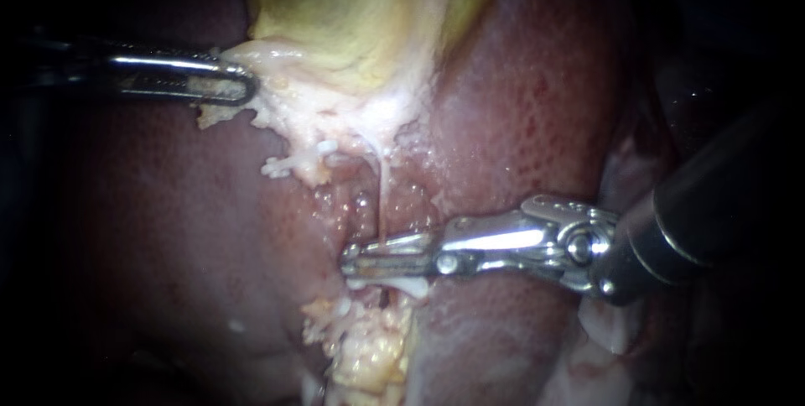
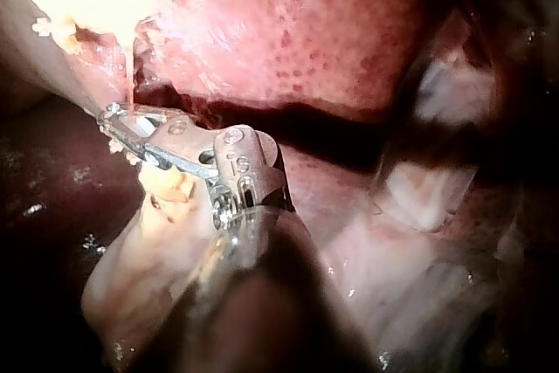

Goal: Going back second clip right tube

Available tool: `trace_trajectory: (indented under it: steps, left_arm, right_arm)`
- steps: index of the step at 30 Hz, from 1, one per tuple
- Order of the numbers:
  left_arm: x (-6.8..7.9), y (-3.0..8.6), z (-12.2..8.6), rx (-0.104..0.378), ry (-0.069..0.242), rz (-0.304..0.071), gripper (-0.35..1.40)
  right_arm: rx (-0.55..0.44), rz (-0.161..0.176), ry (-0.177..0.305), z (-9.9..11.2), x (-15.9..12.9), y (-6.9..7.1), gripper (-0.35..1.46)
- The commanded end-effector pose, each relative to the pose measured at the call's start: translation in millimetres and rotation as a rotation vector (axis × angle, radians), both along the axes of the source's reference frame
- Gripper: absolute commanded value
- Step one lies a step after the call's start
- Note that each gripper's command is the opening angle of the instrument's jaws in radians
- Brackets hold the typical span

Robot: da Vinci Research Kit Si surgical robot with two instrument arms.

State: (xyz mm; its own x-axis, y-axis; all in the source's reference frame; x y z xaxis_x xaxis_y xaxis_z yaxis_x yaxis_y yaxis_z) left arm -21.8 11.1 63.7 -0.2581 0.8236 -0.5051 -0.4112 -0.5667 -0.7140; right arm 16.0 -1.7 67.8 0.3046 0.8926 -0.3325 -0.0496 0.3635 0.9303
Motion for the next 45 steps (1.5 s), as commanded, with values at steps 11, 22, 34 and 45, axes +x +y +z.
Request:
trace_trajectory:
  steps: [11, 22, 34, 45]
  left_arm:
    - [0.0, 0.0, 0.0, 0.0, 0.0, 0.0, -0.35]
    - [0.0, 0.0, 0.0, 0.0, 0.0, 0.0, -0.35]
    - [0.0, 0.0, 0.0, 0.0, 0.0, 0.0, -0.35]
    - [0.3, -0.1, -0.1, 0.0, -0.001, 0.001, -0.35]
  right_arm:
    - [-0.02, 0.006, 0.026, 0.1, 0.2, 0.0, -0.2]
    - [-0.149, 0.024, 0.042, 2.1, 1.5, -0.2, 0.47]
    - [-0.218, 0.119, -0.017, 5.2, 0.0, 1.2, 0.5]
    - [-0.308, 0.079, -0.002, 5.1, -2.2, 1.2, 0.5]
